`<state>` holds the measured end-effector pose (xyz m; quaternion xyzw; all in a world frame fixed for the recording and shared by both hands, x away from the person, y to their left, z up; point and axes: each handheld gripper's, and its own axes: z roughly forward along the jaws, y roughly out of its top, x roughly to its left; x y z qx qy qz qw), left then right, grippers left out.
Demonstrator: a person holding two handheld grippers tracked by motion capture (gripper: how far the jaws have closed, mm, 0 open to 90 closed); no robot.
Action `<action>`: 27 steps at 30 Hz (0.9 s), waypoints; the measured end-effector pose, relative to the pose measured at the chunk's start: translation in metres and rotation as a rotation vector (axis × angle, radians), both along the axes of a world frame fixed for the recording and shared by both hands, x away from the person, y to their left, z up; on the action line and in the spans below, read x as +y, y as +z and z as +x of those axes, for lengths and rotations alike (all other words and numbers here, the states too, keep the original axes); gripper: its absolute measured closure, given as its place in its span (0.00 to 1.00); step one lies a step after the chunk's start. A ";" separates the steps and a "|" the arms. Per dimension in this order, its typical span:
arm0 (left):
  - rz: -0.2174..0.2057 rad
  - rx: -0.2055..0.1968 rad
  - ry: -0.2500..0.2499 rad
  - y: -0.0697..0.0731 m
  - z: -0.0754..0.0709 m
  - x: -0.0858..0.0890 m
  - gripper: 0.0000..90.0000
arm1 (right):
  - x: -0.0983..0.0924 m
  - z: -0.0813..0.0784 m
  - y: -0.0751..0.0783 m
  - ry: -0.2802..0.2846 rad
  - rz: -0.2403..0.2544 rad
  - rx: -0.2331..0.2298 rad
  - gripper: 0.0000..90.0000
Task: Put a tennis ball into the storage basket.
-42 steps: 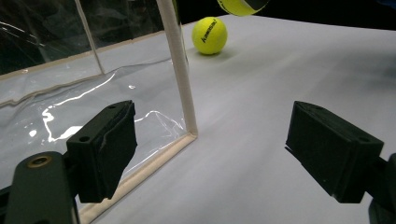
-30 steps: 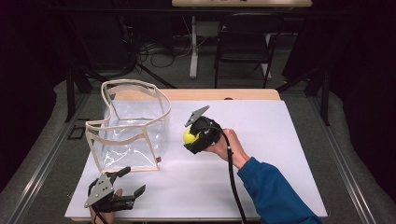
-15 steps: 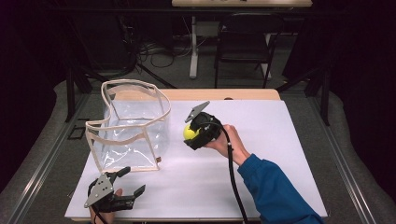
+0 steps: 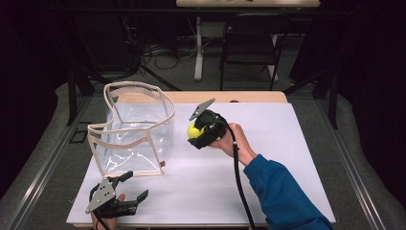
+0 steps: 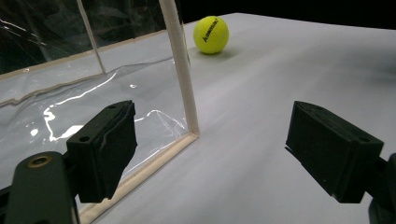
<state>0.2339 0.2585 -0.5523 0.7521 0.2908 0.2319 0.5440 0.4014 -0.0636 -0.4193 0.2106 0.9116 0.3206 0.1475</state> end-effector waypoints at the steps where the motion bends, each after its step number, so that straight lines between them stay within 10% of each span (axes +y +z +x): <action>1: 0.002 -0.001 -0.003 0.000 0.000 0.000 0.18 | 0.000 0.001 0.000 0.003 0.000 -0.005 0.29; 27: 0.003 0.001 -0.001 0.000 0.000 0.000 0.18 | -0.003 0.013 0.018 -0.015 0.014 -0.021 0.29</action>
